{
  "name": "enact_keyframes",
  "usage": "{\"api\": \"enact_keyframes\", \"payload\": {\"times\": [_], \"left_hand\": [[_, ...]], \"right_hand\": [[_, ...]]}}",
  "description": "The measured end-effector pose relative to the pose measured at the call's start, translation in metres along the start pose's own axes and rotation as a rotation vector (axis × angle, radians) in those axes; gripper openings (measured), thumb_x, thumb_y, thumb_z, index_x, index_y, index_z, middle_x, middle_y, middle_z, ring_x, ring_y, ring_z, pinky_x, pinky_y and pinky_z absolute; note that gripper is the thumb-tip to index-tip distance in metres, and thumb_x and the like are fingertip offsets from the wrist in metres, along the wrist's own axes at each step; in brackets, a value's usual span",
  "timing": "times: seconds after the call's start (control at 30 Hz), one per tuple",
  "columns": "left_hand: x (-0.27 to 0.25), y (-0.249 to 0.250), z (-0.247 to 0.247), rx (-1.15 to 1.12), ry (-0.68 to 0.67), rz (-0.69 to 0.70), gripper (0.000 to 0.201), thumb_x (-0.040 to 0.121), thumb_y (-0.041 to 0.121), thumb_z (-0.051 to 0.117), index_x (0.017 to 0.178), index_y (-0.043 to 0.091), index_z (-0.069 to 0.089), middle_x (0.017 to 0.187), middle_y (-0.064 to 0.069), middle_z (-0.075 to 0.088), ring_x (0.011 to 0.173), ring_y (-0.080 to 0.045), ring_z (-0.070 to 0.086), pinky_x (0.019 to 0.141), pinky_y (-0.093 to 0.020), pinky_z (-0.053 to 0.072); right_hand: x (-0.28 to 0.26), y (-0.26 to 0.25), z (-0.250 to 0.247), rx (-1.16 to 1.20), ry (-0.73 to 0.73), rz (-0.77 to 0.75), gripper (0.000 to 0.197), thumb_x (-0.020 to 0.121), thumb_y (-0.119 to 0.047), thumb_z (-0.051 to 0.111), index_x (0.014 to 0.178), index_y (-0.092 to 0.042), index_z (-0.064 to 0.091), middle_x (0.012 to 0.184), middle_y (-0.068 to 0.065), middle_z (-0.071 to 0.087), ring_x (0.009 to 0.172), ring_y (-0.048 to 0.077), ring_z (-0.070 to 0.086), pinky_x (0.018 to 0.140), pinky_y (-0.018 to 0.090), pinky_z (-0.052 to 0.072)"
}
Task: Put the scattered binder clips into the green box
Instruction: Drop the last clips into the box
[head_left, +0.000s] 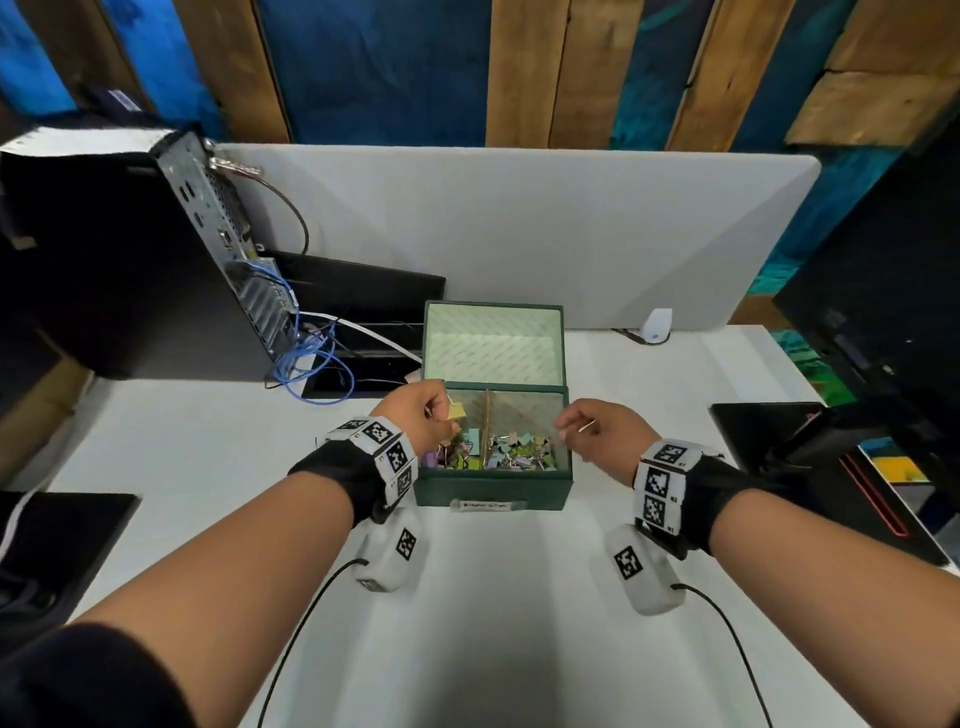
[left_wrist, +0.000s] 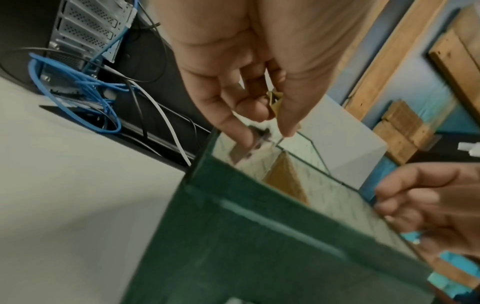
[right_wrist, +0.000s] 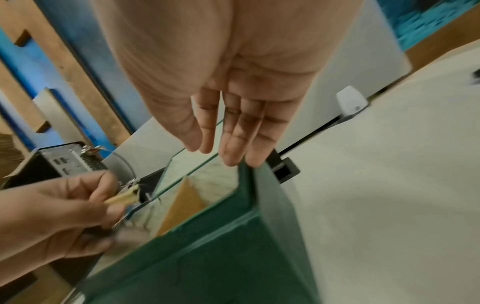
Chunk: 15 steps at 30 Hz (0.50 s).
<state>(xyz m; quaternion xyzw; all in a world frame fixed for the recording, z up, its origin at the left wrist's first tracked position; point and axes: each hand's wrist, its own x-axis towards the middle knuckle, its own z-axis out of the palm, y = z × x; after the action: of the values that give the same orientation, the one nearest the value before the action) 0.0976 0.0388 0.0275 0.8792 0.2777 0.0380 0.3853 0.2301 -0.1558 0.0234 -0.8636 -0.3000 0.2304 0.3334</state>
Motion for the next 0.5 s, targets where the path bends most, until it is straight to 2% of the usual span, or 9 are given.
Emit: {"api": "enact_keyframes", "payload": {"times": [0.1, 0.13, 0.2, 0.27, 0.3, 0.37, 0.43, 0.5], "left_hand": [[0.005, -0.004, 0.001, 0.12, 0.015, -0.02, 0.028, 0.082, 0.014, 0.064, 0.065, 0.02, 0.043, 0.067, -0.001, 0.062, 0.045, 0.002, 0.061, 0.048, -0.024, 0.045], [0.006, -0.004, 0.001, 0.153, 0.019, -0.005, 0.028, 0.081, 0.015, 0.065, 0.064, 0.021, 0.043, 0.069, 0.003, 0.06, 0.047, 0.003, 0.06, 0.047, -0.02, 0.042], [0.007, -0.008, -0.001, 0.204, 0.018, 0.053, 0.032, 0.078, 0.016, 0.067, 0.063, 0.027, 0.041, 0.076, 0.006, 0.053, 0.061, -0.007, 0.058, 0.052, -0.02, 0.04], [0.007, -0.014, -0.001, 0.209, -0.002, 0.082, 0.033, 0.075, 0.015, 0.068, 0.064, 0.032, 0.041, 0.085, 0.004, 0.048, 0.076, -0.019, 0.054, 0.064, -0.026, 0.045], [0.007, -0.017, -0.001, 0.194, -0.001, 0.08, 0.03, 0.075, 0.015, 0.068, 0.07, 0.031, 0.044, 0.091, 0.002, 0.047, 0.081, -0.021, 0.052, 0.071, -0.029, 0.046], [0.007, -0.023, -0.003, 0.138, 0.032, 0.044, 0.029, 0.077, 0.013, 0.067, 0.092, 0.03, 0.049, 0.103, 0.0, 0.043, 0.089, -0.021, 0.049, 0.079, -0.03, 0.045], [0.008, -0.027, -0.005, 0.033, 0.055, -0.038, 0.05, 0.077, 0.009, 0.066, 0.118, 0.027, 0.045, 0.111, -0.003, 0.039, 0.093, -0.021, 0.049, 0.082, -0.03, 0.044], [0.008, -0.029, -0.008, -0.086, 0.007, -0.149, 0.065, 0.077, 0.008, 0.066, 0.131, 0.03, 0.036, 0.114, -0.006, 0.04, 0.093, -0.025, 0.054, 0.076, -0.033, 0.05]], "right_hand": [[-0.001, 0.018, -0.015, 0.008, 0.064, 0.035, 0.011, 0.089, -0.013, 0.054, 0.086, -0.021, 0.061, 0.072, -0.011, 0.055, 0.063, 0.003, 0.049, 0.06, 0.016, 0.038], [-0.001, 0.022, -0.02, 0.016, 0.08, 0.05, 0.011, 0.089, -0.013, 0.054, 0.086, -0.021, 0.061, 0.072, -0.011, 0.055, 0.063, 0.004, 0.049, 0.061, 0.015, 0.038], [0.002, 0.027, -0.024, 0.027, 0.086, 0.072, 0.011, 0.089, -0.013, 0.055, 0.085, -0.021, 0.061, 0.072, -0.01, 0.055, 0.065, 0.007, 0.05, 0.064, 0.017, 0.041], [0.007, 0.026, -0.026, 0.029, 0.081, 0.088, 0.011, 0.089, -0.013, 0.054, 0.086, -0.021, 0.061, 0.075, -0.008, 0.056, 0.07, 0.013, 0.053, 0.071, 0.023, 0.043], [0.01, 0.025, -0.025, 0.037, 0.079, 0.095, 0.011, 0.089, -0.014, 0.054, 0.086, -0.021, 0.062, 0.076, -0.006, 0.056, 0.073, 0.016, 0.053, 0.075, 0.026, 0.045], [0.015, 0.019, -0.024, 0.05, 0.076, 0.097, 0.011, 0.09, -0.014, 0.053, 0.088, -0.021, 0.062, 0.081, -0.001, 0.058, 0.078, 0.019, 0.055, 0.081, 0.031, 0.047], [0.02, 0.014, -0.023, 0.055, 0.062, 0.093, 0.01, 0.09, -0.014, 0.053, 0.09, -0.02, 0.061, 0.086, 0.004, 0.06, 0.08, 0.021, 0.056, 0.085, 0.035, 0.049], [0.025, 0.008, -0.023, 0.045, 0.039, 0.089, 0.009, 0.089, -0.015, 0.053, 0.091, -0.022, 0.06, 0.092, 0.009, 0.061, 0.082, 0.022, 0.057, 0.087, 0.038, 0.05]]}}
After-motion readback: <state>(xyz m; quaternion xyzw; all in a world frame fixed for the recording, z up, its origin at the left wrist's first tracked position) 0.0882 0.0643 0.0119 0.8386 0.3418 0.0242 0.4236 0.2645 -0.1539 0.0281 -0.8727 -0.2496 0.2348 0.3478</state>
